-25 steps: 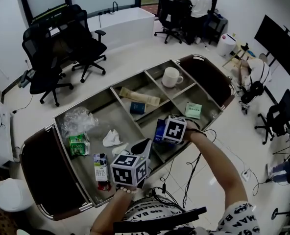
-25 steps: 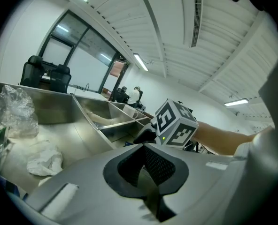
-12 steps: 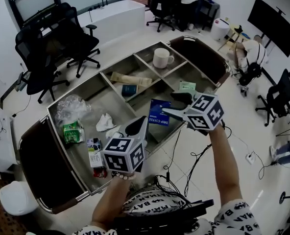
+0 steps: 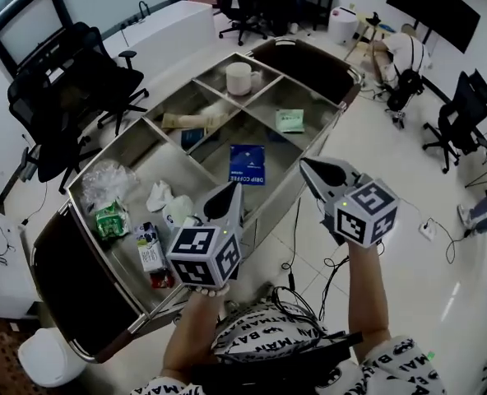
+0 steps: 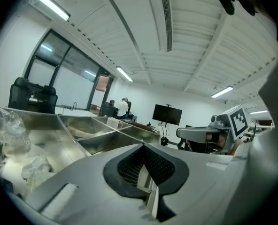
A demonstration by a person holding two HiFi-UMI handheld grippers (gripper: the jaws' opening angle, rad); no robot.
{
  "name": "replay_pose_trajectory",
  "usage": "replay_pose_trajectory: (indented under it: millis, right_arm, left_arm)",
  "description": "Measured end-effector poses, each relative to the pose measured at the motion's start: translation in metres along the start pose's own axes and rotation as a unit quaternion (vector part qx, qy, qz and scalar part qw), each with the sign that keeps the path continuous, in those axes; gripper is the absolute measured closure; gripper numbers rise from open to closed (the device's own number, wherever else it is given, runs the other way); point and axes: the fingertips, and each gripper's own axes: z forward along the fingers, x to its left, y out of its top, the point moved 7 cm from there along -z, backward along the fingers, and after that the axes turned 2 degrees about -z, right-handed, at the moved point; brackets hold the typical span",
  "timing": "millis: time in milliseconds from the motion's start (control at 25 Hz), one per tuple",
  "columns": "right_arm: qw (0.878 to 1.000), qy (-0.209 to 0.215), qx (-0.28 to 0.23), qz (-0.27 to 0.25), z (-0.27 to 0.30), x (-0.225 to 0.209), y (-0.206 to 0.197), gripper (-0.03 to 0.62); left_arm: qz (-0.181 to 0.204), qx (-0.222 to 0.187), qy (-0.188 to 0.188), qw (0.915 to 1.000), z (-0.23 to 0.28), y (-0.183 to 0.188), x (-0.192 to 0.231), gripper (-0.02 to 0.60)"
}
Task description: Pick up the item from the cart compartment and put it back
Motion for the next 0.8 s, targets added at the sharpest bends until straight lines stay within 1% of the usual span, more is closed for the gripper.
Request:
replay_pose_trajectory:
  millis: [80,160,280,360,440,560,800]
  right_arm:
    - [0.999,-0.035,-0.025,0.026,-0.018,0.002,-0.013,0.588]
    - [0.996,-0.069,-0.040,0.046,-0.031,0.006,-0.029,0.588]
    - [0.992,-0.106,-0.030,0.060,-0.042,0.013,-0.054,0.588]
    - [0.990,-0.122,-0.022,0.063,-0.046,0.018,-0.064,0.588]
    - [0.989,-0.131,-0.018,0.070,-0.049,0.024,-0.071,0.588]
    - [0.988,-0.131,-0.018,0.079,-0.052,0.029,-0.074,0.588]
    - [0.989,-0.130,-0.022,0.072,-0.061,0.036,-0.070,0.588]
  left_arm:
    - [0.019,-0.005,-0.005,0.9998,-0.001,-0.003,-0.010,0.580]
    - [0.023,-0.008,-0.016,0.9996,-0.002,-0.006,-0.019,0.580]
    - [0.021,-0.001,-0.032,0.9993,0.000,-0.014,-0.029,0.580]
    - [0.022,0.005,-0.041,0.9989,0.001,-0.019,-0.035,0.580]
    - [0.022,0.012,-0.049,0.9985,0.002,-0.023,-0.039,0.580]
    - [0.023,0.015,-0.056,0.9981,0.002,-0.026,-0.044,0.580]
    - [0.021,0.013,-0.060,0.9979,-0.002,-0.029,-0.051,0.580]
